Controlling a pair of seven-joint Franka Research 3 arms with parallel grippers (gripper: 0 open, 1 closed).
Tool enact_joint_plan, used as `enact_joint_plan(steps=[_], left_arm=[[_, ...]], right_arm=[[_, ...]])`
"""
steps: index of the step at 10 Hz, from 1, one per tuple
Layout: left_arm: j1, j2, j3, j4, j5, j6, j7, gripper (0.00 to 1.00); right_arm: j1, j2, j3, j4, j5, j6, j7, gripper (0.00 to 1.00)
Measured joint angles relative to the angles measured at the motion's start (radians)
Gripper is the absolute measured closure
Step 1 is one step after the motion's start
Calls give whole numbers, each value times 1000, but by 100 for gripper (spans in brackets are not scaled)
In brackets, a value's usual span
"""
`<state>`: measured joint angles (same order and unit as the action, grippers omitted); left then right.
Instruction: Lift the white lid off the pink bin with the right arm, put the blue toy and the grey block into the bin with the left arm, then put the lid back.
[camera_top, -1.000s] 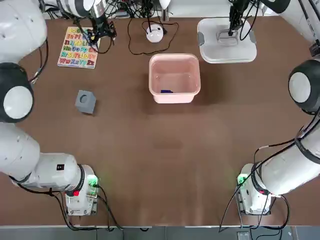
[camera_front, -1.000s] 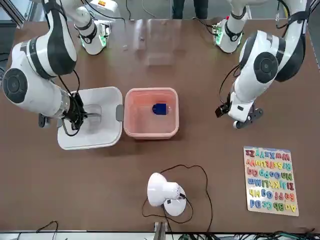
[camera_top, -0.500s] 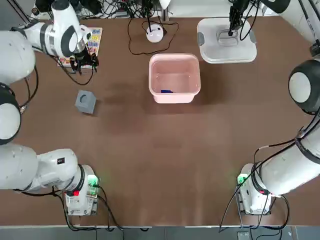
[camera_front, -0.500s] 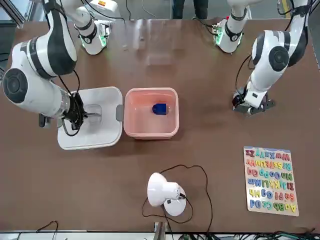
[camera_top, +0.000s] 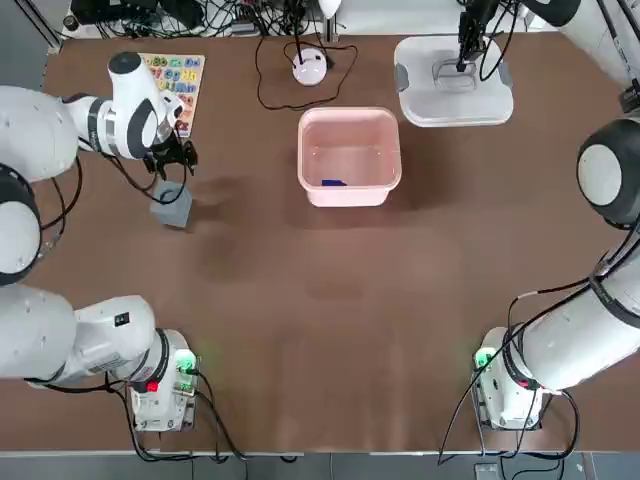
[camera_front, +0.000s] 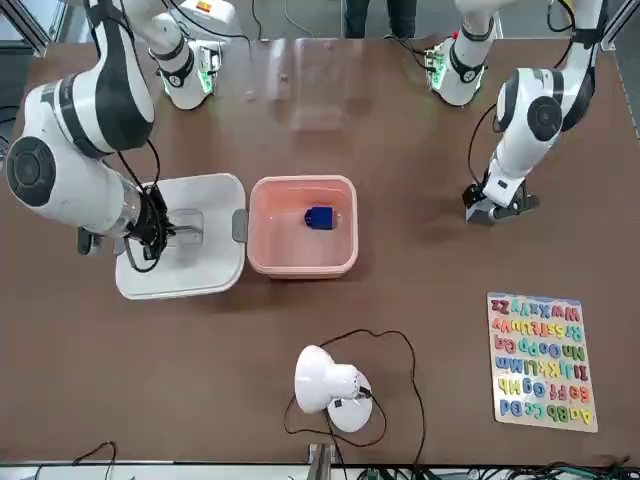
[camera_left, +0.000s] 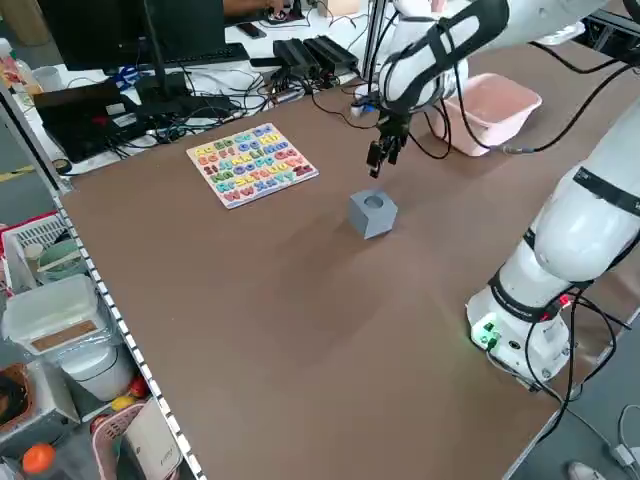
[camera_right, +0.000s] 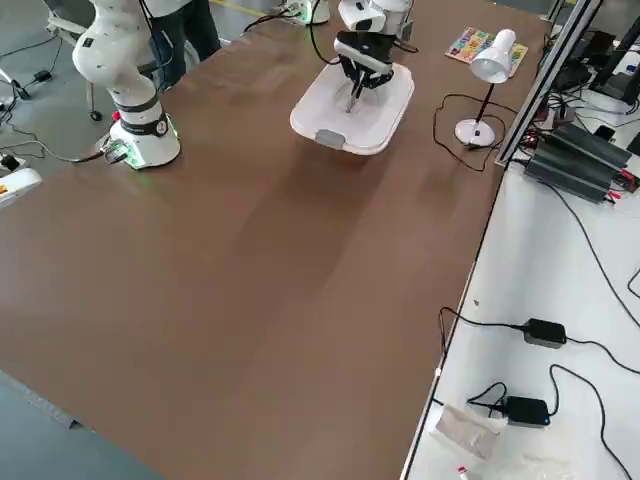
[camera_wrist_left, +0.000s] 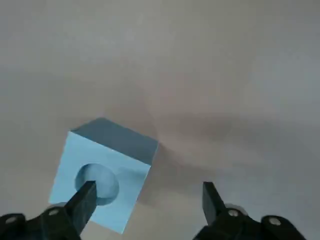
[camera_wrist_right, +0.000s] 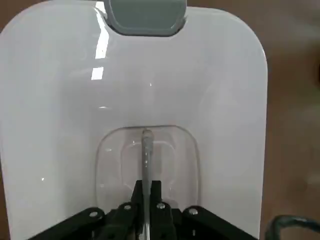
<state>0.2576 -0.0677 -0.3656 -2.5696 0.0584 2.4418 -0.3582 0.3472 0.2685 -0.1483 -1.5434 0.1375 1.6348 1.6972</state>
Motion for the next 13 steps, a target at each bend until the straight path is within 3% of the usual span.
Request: enact_joint_plan(steps=[5, 8, 10, 11, 13], left_arm=[[51, 56, 2, -38, 41, 44, 15, 17], [51, 103, 1, -38, 42, 74, 15, 34], [54, 94, 2, -32, 49, 72, 20, 65], [53, 93, 2, -30, 49, 71, 26, 70], [53, 93, 1, 11, 49, 7, 28, 70]], right_arm=[[0, 0, 0, 0, 0, 0, 0, 93], [0, 0, 0, 0, 0, 0, 0, 93], [0, 0, 0, 0, 0, 0, 0, 93], [0, 0, 1, 0, 0, 0, 0, 93], [0, 0, 1, 0, 0, 0, 0, 93]])
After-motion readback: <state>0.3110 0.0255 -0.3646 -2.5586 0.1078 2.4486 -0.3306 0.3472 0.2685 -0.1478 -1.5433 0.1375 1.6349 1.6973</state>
